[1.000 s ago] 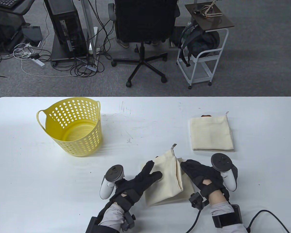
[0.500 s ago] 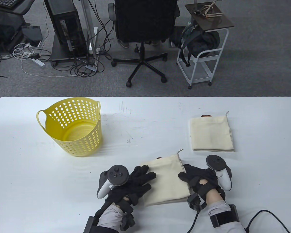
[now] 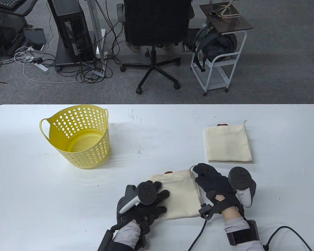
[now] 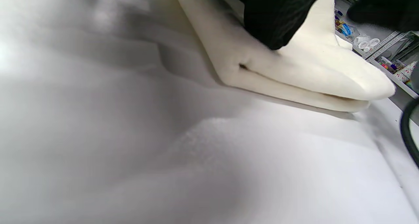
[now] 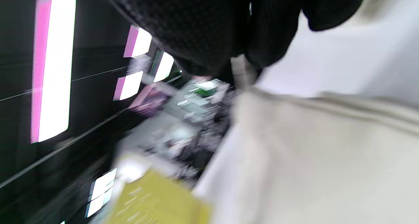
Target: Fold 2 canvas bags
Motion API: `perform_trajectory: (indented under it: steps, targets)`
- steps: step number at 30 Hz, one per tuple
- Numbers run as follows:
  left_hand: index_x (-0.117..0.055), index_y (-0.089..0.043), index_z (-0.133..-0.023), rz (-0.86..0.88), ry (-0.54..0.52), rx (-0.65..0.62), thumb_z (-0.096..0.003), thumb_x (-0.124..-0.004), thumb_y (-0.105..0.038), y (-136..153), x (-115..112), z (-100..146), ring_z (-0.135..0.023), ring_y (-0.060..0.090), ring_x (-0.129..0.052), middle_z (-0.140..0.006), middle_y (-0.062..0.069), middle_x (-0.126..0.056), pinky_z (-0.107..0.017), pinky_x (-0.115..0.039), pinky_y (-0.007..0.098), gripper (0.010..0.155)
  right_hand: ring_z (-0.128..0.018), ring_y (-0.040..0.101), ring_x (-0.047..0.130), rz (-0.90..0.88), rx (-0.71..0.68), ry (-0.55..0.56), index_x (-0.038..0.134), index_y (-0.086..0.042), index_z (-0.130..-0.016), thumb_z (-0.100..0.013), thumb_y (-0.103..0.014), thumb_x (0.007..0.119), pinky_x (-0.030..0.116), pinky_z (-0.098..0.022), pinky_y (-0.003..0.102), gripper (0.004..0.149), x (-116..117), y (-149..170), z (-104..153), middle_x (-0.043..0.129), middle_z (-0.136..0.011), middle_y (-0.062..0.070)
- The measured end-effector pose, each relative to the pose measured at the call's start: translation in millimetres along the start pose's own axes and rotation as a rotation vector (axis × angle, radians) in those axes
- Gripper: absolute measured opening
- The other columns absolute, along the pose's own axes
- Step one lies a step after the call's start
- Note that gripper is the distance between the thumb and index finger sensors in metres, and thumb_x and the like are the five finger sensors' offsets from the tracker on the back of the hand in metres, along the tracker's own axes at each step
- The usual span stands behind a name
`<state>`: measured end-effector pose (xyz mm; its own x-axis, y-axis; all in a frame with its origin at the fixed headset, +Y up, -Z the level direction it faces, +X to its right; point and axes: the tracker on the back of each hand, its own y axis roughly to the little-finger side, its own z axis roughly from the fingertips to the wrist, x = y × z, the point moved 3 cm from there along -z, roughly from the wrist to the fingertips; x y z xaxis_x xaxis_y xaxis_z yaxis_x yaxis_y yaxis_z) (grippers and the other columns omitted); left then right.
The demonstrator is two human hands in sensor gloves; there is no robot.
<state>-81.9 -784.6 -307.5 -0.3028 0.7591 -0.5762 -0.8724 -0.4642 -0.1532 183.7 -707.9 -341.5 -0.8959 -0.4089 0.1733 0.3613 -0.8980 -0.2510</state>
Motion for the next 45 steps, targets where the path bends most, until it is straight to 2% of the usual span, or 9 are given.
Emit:
perform_trajectory:
  steps: [4,8,10,21,25,28,31,40,45]
  targets:
    - [-0.048,-0.043,-0.115,0.0,0.002,-0.001,-0.0601,-0.081,-0.044,-1,-1,0,-0.115,0.018,-0.002,-0.126,-0.012,-0.019,-0.078,-0.008,0.065,0.064,-0.101,0.039,0.049,0.285,0.051,-0.271,0.083,-0.013,-0.093,-0.043,-0.01,0.09,0.041,-0.069,0.068,0.051,32,0,2,0.067,-0.106,0.009]
    - [-0.048,-0.043,-0.115,0.012,0.01,-0.007,-0.0604,-0.08,-0.044,0,-1,0,-0.114,0.017,0.0,-0.126,-0.013,-0.018,-0.078,-0.007,0.065,0.064,-0.104,0.034,0.033,0.72,0.308,-0.416,0.052,-0.019,-0.107,-0.045,-0.012,0.088,0.032,-0.072,0.065,0.072,53,40,-2,0.04,-0.114,0.008]
    - [-0.048,-0.043,-0.115,0.023,0.014,-0.008,-0.0607,-0.08,-0.043,0,-1,0,-0.114,0.017,0.001,-0.126,-0.013,-0.017,-0.077,-0.006,0.064,0.063,-0.103,0.037,0.033,0.599,0.37,-0.501,0.037,-0.027,-0.106,-0.048,-0.017,0.08,0.037,-0.072,0.064,0.072,55,54,-3,0.031,-0.112,0.011]
    - [-0.053,-0.038,-0.115,-0.018,-0.006,-0.013,-0.0609,-0.076,-0.047,-5,4,0,-0.114,0.021,0.003,-0.127,-0.008,-0.021,-0.076,-0.003,0.064,0.059,-0.101,0.041,0.013,0.791,0.389,-0.408,0.045,-0.023,-0.106,-0.048,-0.014,0.082,0.022,-0.07,0.066,0.07,65,37,-2,0.026,-0.114,0.013]
    - [-0.054,-0.036,-0.116,0.015,0.002,-0.022,-0.0618,-0.071,-0.049,-4,5,0,-0.113,0.023,0.003,-0.127,-0.007,-0.021,-0.075,-0.003,0.065,0.058,-0.101,0.042,0.015,0.914,0.187,-0.249,0.06,-0.012,-0.105,-0.047,-0.022,0.085,0.022,-0.07,0.067,0.064,75,-2,0,0.029,-0.115,0.014]
    - [-0.053,-0.036,-0.116,0.044,0.014,-0.022,-0.0639,-0.068,-0.043,-2,4,-1,-0.113,0.022,0.004,-0.127,-0.009,-0.019,-0.075,-0.002,0.065,0.054,-0.102,0.041,0.016,0.798,0.046,-0.42,0.046,-0.02,-0.109,-0.048,-0.04,0.08,0.024,-0.069,0.068,0.072,103,-1,3,0.026,-0.116,0.007]
    - [-0.052,-0.035,-0.116,0.037,0.019,-0.02,-0.0641,-0.069,-0.042,-1,2,0,-0.113,0.023,0.004,-0.127,-0.01,-0.018,-0.075,-0.002,0.065,0.055,-0.096,0.03,-0.015,0.768,0.257,-0.659,0.015,-0.038,-0.106,-0.052,-0.049,0.069,-0.001,-0.066,0.065,0.077,126,34,7,0.001,-0.113,-0.01]
    - [-0.057,-0.041,-0.114,0.233,0.06,-0.022,-0.0633,-0.074,-0.039,19,6,-2,-0.111,0.021,0.006,-0.125,-0.021,-0.023,-0.072,0.003,0.064,0.054,-0.1,0.019,-0.004,0.782,0.377,-0.537,0.035,-0.038,-0.106,-0.05,-0.04,0.073,-0.002,-0.066,0.064,0.068,98,44,2,0.019,-0.111,-0.02]
    - [-0.059,-0.041,-0.113,0.169,0.012,0.006,-0.0629,-0.075,-0.039,17,10,0,-0.113,0.024,0.003,-0.125,-0.02,-0.029,-0.073,0.001,0.066,0.053,-0.103,0.035,0.011,0.613,0.463,-0.493,0.046,-0.036,-0.105,-0.049,-0.027,0.08,0.009,-0.068,0.068,0.066,69,57,0,0.027,-0.111,-0.02]
